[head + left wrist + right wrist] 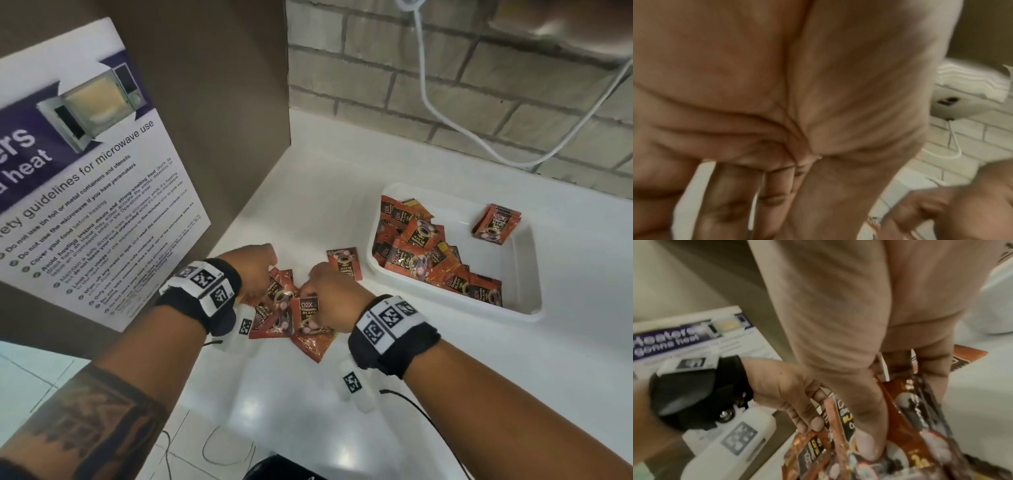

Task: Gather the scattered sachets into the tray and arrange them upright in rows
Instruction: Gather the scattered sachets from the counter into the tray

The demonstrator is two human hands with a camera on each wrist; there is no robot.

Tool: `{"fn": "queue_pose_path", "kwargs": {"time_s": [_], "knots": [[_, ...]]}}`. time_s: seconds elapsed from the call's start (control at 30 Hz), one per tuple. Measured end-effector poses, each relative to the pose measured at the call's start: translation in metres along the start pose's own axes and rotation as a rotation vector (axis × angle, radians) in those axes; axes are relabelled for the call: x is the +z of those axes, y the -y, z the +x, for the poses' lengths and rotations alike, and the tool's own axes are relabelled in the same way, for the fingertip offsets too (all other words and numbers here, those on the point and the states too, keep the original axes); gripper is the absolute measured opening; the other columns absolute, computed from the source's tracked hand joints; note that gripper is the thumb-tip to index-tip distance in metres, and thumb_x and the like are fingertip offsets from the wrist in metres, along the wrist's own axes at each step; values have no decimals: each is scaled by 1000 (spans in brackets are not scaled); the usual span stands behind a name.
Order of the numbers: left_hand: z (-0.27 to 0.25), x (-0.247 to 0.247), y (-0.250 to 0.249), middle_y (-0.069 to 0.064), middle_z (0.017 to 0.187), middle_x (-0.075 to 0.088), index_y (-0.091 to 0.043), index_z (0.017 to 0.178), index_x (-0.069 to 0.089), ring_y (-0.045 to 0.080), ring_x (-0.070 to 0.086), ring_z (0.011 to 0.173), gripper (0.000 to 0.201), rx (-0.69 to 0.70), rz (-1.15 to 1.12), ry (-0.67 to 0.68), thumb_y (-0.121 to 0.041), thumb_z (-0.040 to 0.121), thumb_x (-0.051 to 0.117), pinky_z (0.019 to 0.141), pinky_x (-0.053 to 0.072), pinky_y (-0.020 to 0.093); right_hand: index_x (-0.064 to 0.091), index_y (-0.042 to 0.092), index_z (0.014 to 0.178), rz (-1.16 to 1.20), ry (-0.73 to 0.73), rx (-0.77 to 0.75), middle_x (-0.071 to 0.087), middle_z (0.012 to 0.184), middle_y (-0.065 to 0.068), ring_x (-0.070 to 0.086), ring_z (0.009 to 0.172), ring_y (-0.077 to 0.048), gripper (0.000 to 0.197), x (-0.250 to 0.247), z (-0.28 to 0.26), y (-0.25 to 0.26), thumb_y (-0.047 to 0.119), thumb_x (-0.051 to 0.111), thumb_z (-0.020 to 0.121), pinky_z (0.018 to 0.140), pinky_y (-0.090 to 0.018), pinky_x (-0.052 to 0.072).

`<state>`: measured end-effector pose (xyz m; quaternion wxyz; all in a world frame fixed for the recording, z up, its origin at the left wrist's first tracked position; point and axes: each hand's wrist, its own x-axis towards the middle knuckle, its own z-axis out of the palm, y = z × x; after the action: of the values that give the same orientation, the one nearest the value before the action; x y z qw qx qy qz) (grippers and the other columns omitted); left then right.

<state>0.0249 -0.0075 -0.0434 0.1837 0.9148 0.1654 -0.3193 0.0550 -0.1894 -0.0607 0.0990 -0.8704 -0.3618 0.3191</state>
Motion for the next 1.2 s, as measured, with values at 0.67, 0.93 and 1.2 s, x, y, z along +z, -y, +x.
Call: {"fn": "queue_pose_path", "kwargs": {"time_s": [0.67, 0.93, 1.2], "knots": [[10, -27, -9, 5, 104, 66, -13, 104, 66, 26, 61, 94, 19, 101, 26, -270, -6, 86, 70, 77, 46, 31, 63, 12, 127, 412, -629, 56, 56, 121, -3, 56, 104, -15, 43, -38, -50, -50, 9, 75, 86, 83, -17, 39], [7, -60, -78, 7, 107, 71, -10, 105, 67, 28, 67, 98, 27, 340, -286, -365, -16, 82, 80, 91, 56, 44, 57, 27, 115, 516, -724, 419, 61, 110, 6, 60, 90, -13, 38, -64, -114, -163, 11, 74, 84, 64, -19, 46], [27, 3, -221, 4, 98, 74, -15, 101, 65, 22, 74, 87, 23, 554, -636, -235, -13, 83, 80, 82, 62, 44, 59, 27, 117, 513, -567, 460, 69, 112, 3, 66, 100, -21, 47, -54, -118, -199, 9, 78, 78, 83, -39, 58]]}}
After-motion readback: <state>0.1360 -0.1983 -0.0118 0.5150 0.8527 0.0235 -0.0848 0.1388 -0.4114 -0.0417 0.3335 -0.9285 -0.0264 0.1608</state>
